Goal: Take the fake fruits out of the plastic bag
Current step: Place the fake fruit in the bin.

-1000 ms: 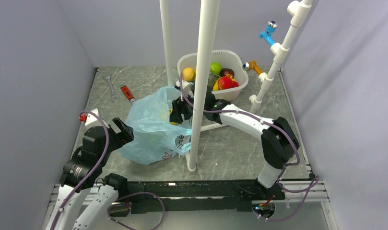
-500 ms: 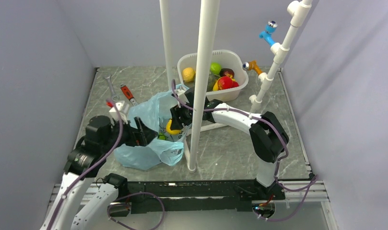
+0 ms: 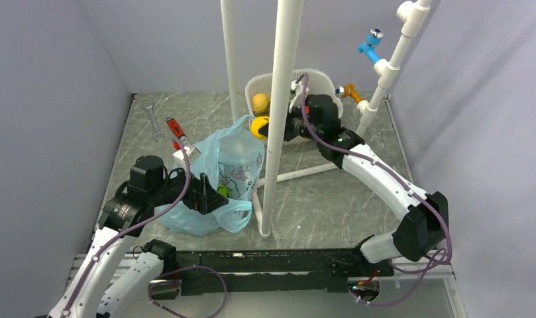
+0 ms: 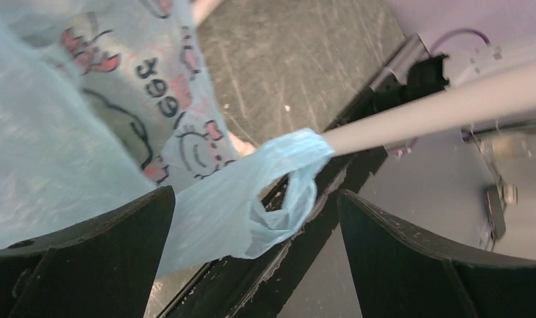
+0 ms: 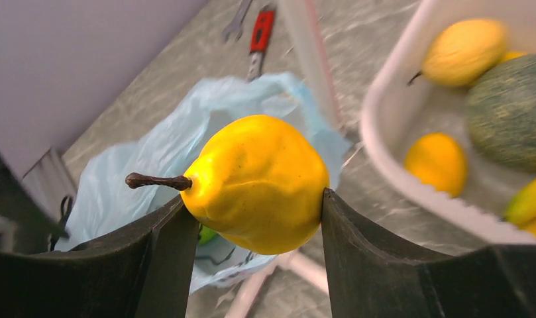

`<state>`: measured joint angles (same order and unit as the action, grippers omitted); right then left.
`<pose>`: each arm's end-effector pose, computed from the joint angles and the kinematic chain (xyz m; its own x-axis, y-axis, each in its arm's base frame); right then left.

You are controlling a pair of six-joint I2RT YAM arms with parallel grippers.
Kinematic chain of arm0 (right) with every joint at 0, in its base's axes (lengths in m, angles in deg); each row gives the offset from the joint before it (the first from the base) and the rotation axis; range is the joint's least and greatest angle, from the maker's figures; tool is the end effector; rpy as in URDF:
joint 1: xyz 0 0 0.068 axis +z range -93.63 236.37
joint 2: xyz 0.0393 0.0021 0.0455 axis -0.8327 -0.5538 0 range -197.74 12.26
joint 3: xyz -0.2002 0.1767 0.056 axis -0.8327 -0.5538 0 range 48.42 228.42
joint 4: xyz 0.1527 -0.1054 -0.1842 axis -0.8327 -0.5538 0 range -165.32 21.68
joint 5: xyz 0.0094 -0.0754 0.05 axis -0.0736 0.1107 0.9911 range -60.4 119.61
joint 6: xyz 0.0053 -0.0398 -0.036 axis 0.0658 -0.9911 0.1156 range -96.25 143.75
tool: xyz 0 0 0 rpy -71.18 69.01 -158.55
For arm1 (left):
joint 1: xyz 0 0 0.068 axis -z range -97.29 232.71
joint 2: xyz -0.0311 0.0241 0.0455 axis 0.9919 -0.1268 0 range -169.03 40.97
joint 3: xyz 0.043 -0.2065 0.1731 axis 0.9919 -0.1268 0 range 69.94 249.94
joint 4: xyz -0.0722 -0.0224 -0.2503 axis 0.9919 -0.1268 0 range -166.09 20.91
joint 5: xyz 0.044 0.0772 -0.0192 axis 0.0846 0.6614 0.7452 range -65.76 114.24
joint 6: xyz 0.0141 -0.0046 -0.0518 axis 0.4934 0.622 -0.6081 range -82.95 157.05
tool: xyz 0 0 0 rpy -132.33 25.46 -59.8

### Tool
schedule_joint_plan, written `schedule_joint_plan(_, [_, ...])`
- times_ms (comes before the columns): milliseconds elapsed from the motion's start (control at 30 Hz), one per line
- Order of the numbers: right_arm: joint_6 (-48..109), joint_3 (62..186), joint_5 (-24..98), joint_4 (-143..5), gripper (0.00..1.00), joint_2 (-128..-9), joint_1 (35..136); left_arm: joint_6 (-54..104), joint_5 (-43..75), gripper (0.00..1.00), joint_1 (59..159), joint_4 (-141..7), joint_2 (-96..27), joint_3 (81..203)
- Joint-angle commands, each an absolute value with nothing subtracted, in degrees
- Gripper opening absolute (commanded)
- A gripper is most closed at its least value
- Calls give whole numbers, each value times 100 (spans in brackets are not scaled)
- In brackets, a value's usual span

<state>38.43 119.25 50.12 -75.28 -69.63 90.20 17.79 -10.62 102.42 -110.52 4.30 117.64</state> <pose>0.2729 0.1978 0.3536 -0.4509 -0.0165 -0.8924 -0.7070 0.6168 0.3459 0.1120 -0.0617 0.3247 -0.6941 -0.0390 -0.7188 0.5421 0.6287 -0.5576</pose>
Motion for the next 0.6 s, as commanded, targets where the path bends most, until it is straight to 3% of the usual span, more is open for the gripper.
schedule_joint_plan(0, [3896,12426,4207,-7513,9,-7047,8705,2751,-1436,99,10839,-10623,-39,12209])
schedule_joint_plan(133, [3819,13103,3800,-7639,10,-7727,8353,3411,266,99,11881,-11383,-1003,12838])
schedule_joint_plan(267, [3476,14226,3147,-8182,12,-8763,8292,3633,985,99,12281,-11363,-1601,12887])
schedule_joint_plan(367, [3412,14965,3098,-8569,13,-9336,8255,4021,1002,99,12450,-11167,-1763,12783])
schedule_joint_plan(567, [3438,15322,3347,-8516,17,-9719,8205,4496,114,99,12509,-10988,-1860,12504])
